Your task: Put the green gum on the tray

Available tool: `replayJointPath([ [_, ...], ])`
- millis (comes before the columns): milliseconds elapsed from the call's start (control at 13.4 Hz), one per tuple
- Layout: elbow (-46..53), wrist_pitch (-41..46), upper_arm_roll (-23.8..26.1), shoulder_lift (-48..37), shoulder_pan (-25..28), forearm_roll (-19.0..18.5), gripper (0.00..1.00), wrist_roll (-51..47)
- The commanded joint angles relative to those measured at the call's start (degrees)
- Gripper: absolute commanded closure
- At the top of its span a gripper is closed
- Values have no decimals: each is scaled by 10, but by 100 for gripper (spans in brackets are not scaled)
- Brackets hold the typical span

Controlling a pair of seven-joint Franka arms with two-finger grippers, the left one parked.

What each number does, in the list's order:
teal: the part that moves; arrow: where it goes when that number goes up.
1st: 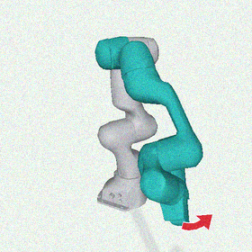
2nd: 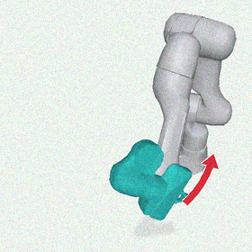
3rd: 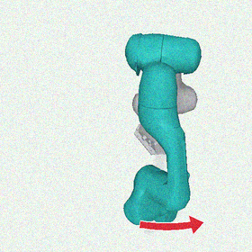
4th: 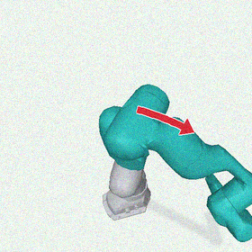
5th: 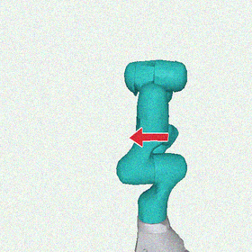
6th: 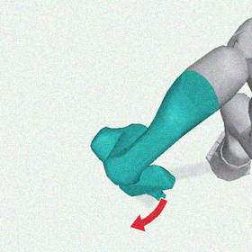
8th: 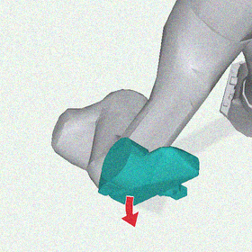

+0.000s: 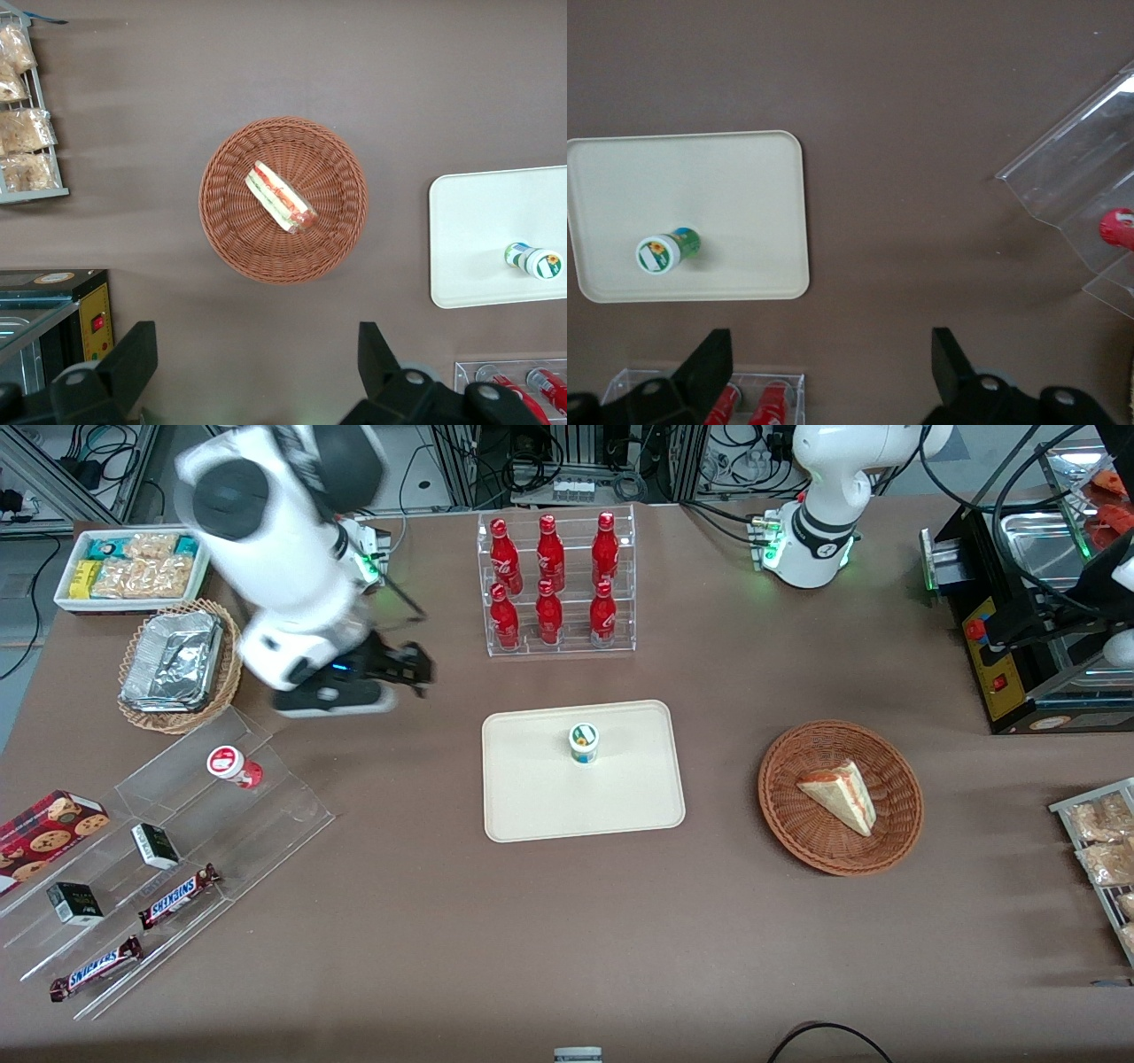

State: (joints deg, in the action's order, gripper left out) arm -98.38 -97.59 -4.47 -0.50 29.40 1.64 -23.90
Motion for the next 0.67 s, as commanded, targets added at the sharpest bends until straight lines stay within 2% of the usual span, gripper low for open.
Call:
replayJointPath([
  [0,-9,48,3,-38,-67,6,0,80],
  [299,29,100,6,-38,-185,2,0,170],
  [599,41,100,10,-25,-265,6,0,227],
])
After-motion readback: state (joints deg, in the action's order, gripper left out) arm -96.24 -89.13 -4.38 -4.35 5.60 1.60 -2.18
